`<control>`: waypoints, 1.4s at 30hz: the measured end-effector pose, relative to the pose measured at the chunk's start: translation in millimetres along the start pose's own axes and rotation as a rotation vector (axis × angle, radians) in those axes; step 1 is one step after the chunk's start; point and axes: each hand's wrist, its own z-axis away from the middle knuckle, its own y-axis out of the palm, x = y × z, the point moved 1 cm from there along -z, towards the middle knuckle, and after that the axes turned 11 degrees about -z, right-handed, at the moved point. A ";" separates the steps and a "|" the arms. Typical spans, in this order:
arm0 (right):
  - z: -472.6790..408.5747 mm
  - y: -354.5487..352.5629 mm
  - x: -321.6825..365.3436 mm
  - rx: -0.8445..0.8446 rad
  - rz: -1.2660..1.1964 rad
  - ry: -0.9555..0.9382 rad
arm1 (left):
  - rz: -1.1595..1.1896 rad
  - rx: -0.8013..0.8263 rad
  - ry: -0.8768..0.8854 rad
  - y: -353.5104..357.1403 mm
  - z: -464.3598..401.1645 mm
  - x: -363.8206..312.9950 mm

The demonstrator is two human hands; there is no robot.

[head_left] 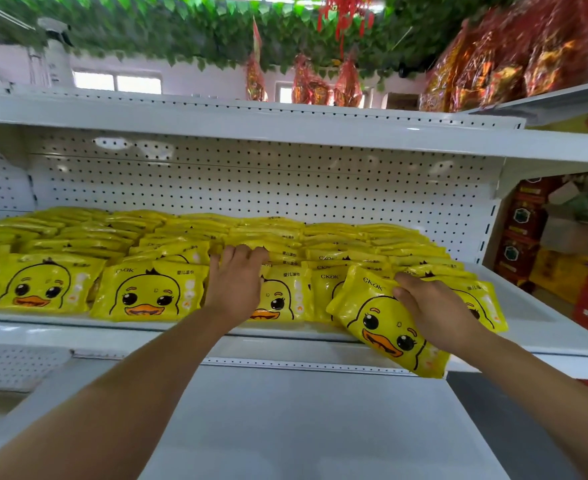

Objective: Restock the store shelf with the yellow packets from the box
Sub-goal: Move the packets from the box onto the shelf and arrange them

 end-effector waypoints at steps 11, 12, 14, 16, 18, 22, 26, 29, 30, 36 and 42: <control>-21.3 1.0 10.4 0.025 0.093 -0.129 | 0.016 -0.057 0.081 -3.6 24.6 4.6; -23.2 2.2 11.1 0.027 0.075 -0.140 | 0.018 -0.052 0.093 -4.1 29.2 5.5; -27.4 5.4 13.0 0.050 0.037 -0.171 | 0.021 -0.047 0.123 -3.3 37.9 7.2; -33.2 10.5 13.7 0.089 0.033 -0.201 | 0.019 -0.050 0.131 -2.9 43.3 8.3; -40.5 15.5 12.6 0.122 0.057 -0.217 | 0.023 -0.065 0.121 -3.7 44.6 7.4; -52.9 26.2 7.5 0.101 0.218 -0.257 | 0.017 -0.085 0.135 -4.6 43.3 2.7; -56.4 44.2 2.8 0.022 0.378 -0.261 | 0.012 -0.115 0.122 -2.0 43.4 -0.4; -61.8 50.5 1.3 -0.119 0.422 -0.380 | 0.005 -0.120 0.116 -0.4 43.2 -2.1; -64.6 52.5 -0.4 -0.160 0.452 -0.394 | 0.004 -0.116 0.112 0.0 42.9 -2.4; -75.6 62.8 -6.4 -0.306 0.462 -0.424 | -0.017 -0.102 0.097 0.8 37.3 -5.5; -73.5 64.3 -9.9 -0.349 0.487 -0.463 | -0.014 -0.092 0.054 -2.2 43.6 -10.6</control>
